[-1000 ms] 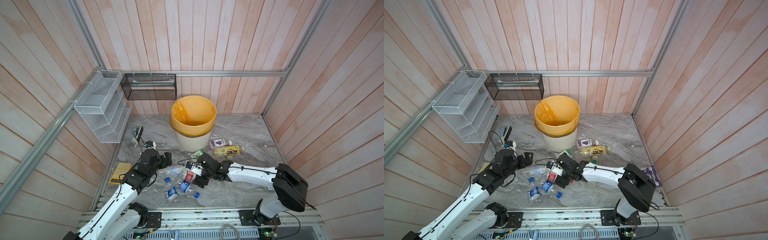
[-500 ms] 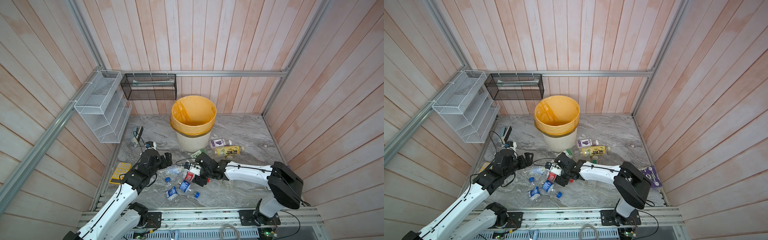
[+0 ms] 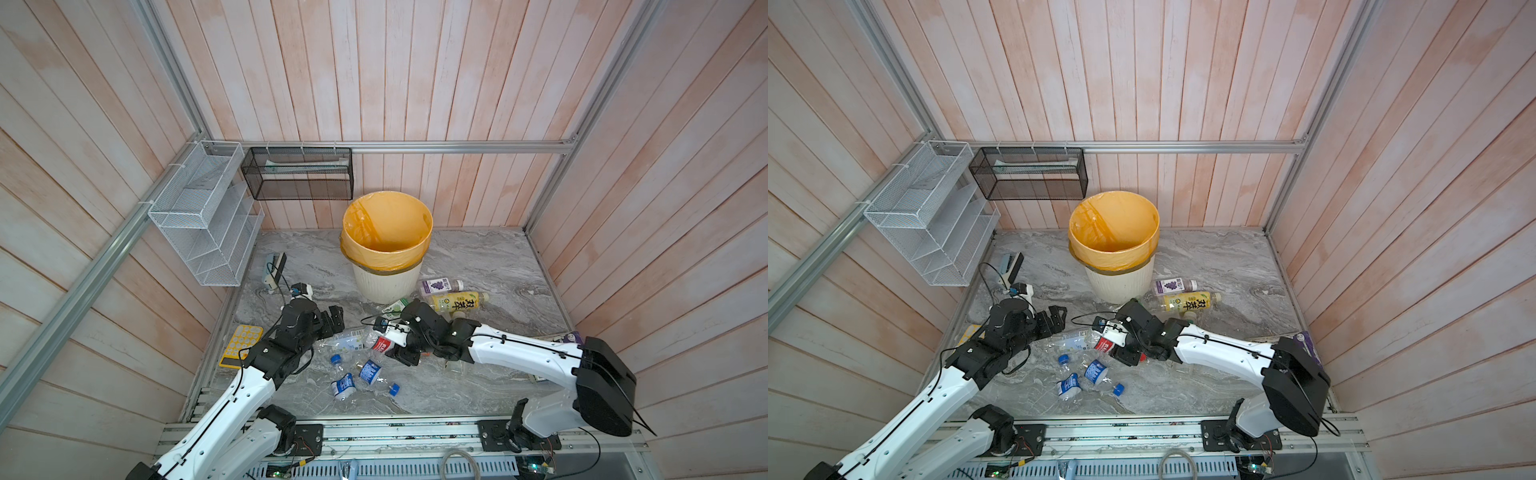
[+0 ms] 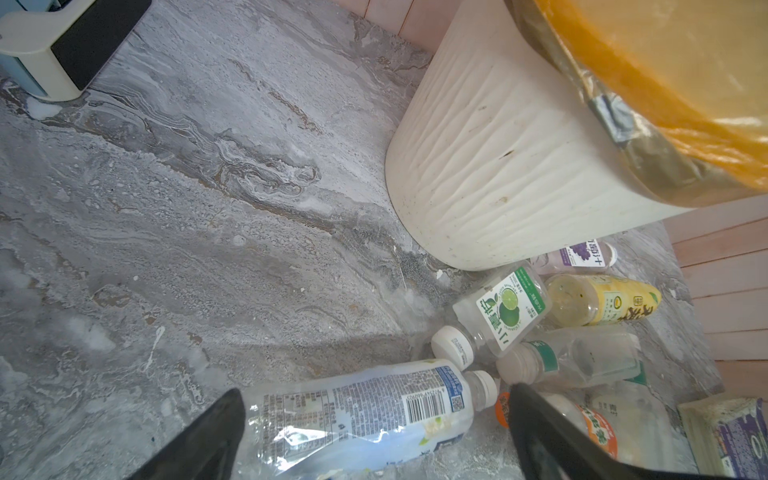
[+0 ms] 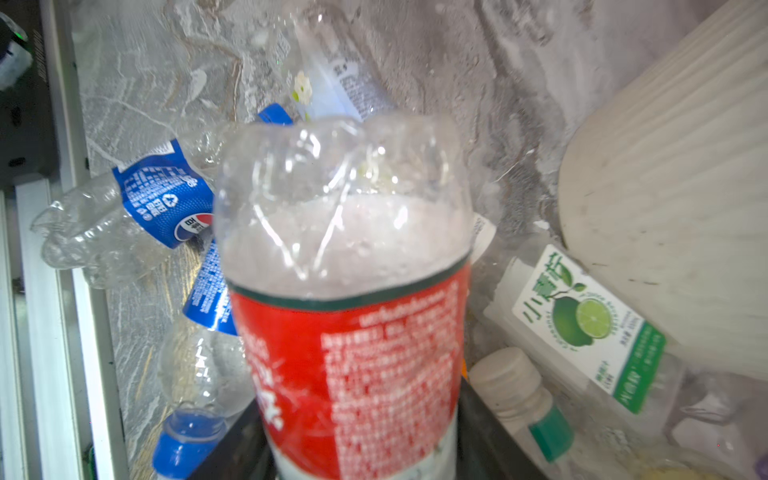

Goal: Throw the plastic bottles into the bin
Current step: 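Lift the red-label bottle over the bin and open the right gripper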

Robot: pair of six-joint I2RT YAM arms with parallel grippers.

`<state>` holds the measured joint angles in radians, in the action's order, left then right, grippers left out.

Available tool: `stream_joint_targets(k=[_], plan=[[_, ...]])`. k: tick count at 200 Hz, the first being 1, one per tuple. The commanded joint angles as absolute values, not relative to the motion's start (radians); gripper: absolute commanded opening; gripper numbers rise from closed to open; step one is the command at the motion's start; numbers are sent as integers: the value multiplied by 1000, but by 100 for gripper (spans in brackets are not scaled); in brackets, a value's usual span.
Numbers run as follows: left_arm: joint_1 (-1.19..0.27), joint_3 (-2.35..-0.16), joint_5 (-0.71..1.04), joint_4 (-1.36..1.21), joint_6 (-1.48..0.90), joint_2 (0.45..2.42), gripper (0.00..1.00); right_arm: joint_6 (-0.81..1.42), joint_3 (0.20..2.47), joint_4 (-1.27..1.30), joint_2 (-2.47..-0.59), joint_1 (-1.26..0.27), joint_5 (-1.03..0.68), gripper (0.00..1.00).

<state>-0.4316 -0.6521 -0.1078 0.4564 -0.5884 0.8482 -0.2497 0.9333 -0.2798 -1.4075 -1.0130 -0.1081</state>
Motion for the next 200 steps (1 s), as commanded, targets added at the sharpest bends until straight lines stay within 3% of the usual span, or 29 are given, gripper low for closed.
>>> stream_joint_targets(k=[1,68,98,134,163,182,200], plan=[[-426,-642,-105,449,-594,838,100,-177,894,-284,-1288,-998,-90,59],[-426,-640,-115,385,-537,774,100,42,739,-174,-751,-807,33,53],[-426,-644,-114,366,-526,790,100,24,800,-140,-690,-753,106,53],[-432,-662,-89,365,-516,840,100,8,1020,-93,-932,-664,-8,53],[-500,-696,-169,391,-490,893,100,69,1426,-109,-1293,-608,-174,52],[-535,-739,-203,437,-470,950,100,50,1811,-406,-1576,-608,-179,62],[-549,-756,-216,470,-468,979,100,63,1984,-553,-1693,-604,-55,88]])
